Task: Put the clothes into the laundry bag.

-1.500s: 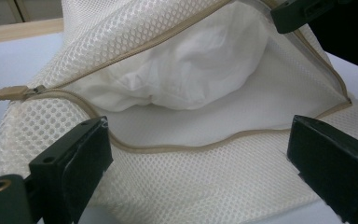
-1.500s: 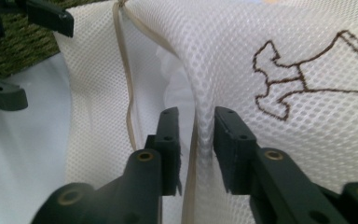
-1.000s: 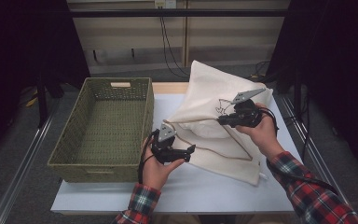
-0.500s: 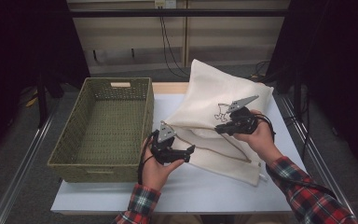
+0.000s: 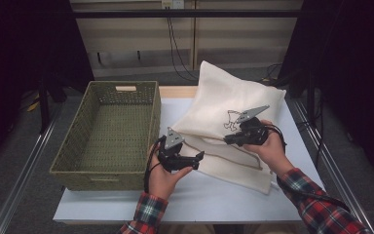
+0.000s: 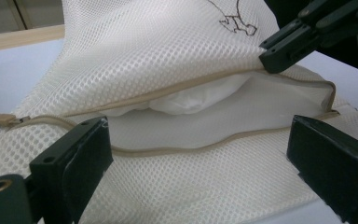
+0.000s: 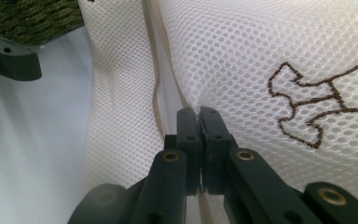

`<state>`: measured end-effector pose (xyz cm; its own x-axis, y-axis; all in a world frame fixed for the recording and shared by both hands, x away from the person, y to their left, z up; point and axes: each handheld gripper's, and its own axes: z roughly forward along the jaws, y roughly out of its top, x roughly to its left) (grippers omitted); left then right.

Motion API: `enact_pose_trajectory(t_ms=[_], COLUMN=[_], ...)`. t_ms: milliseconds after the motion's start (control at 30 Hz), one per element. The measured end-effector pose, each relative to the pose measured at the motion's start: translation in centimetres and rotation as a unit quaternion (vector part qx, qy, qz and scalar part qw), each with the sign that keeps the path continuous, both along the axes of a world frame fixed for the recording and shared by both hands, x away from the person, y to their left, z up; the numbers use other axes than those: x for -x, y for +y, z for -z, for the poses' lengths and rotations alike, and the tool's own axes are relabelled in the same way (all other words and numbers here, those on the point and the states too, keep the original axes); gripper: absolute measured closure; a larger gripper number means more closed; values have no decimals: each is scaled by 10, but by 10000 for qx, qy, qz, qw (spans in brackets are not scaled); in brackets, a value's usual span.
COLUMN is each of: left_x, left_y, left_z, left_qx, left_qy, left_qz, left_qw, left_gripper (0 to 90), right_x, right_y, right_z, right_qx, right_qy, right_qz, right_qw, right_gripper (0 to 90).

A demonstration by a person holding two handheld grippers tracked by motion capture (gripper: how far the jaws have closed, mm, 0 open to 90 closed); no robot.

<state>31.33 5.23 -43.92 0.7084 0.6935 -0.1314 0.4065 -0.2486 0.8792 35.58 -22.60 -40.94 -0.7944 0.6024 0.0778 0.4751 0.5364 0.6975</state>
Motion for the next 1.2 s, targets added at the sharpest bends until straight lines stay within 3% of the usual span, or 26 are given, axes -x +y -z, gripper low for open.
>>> enact_pose_trajectory(t_ms=[567,733,967,1200], left_x=[0,0,-1,0], left_y=[-1,-1,-1,-2], left_z=[-1,-2,-1,-1], left_qx=[19,47,18,90], left_qy=[-20,-26,-12,19], left_qz=[15,40,23,-25], left_qw=[10000,10000,10000,10000], left_gripper=[61,61,61,61], right_x=[7,6,8,8], right_y=[6,7,8,8], right_z=[12,16,16,21], right_qx=[18,24,99,22], right_qy=[9,15,-39,-4], right_qz=[85,-34,25,-33], right_qw=[10000,10000,9999,10000], right_gripper=[883,883,883,884])
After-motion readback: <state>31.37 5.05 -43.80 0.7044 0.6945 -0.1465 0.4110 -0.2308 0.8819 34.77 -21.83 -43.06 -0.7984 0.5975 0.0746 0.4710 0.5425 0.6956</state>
